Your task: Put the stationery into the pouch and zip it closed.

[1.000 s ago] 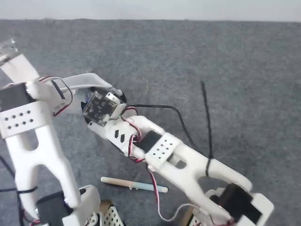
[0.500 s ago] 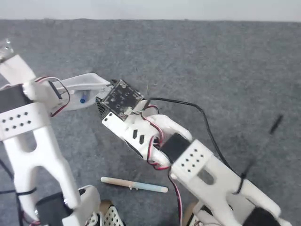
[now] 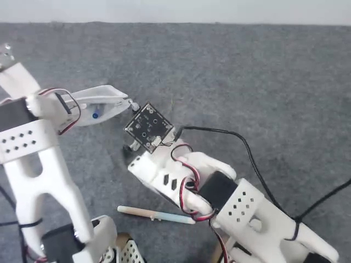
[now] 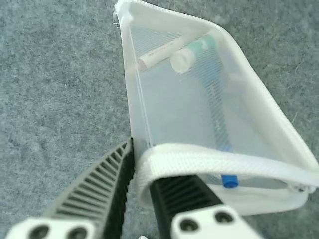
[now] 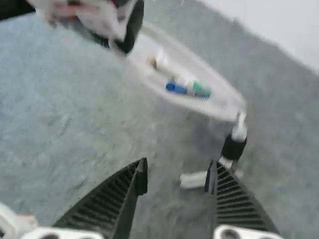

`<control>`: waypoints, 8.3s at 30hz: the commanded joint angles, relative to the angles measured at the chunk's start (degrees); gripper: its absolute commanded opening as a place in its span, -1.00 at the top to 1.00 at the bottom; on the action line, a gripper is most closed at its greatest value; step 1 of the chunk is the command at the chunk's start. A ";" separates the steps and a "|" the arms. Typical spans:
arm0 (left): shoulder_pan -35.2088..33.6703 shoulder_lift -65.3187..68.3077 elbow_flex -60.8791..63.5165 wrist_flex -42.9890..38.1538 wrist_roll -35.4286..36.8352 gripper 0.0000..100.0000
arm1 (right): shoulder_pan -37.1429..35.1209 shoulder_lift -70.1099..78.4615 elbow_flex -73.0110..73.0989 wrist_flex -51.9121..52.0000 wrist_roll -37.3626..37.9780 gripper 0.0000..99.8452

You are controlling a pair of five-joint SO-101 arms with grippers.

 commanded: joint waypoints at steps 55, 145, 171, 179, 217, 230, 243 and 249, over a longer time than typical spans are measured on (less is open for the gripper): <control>-0.18 -0.44 -1.19 -1.23 0.79 0.98 | -12.18 40.13 0.97 2.95 4.22 0.82; 0.09 -0.44 -1.10 -1.23 0.70 0.98 | 6.11 -1.45 1.58 -41.27 4.13 0.99; 0.09 -0.44 -1.10 -1.23 0.70 0.98 | 6.37 39.43 1.58 -92.62 4.57 0.99; 0.00 -0.44 -1.10 -1.23 0.70 0.98 | 6.99 46.37 1.85 -94.99 9.93 0.79; -0.09 -0.35 -0.57 -1.58 0.70 0.98 | -1.01 12.88 16.79 -68.62 9.76 0.99; -0.09 -0.35 -0.57 -1.58 0.70 0.98 | 3.47 38.46 3.43 -68.00 9.85 0.99; -0.09 -0.35 -0.57 -1.58 0.70 0.98 | 3.65 14.11 10.20 -57.27 8.35 0.99; 0.00 -0.35 -0.57 -1.58 0.70 0.98 | 3.65 10.42 10.20 -52.62 2.81 0.99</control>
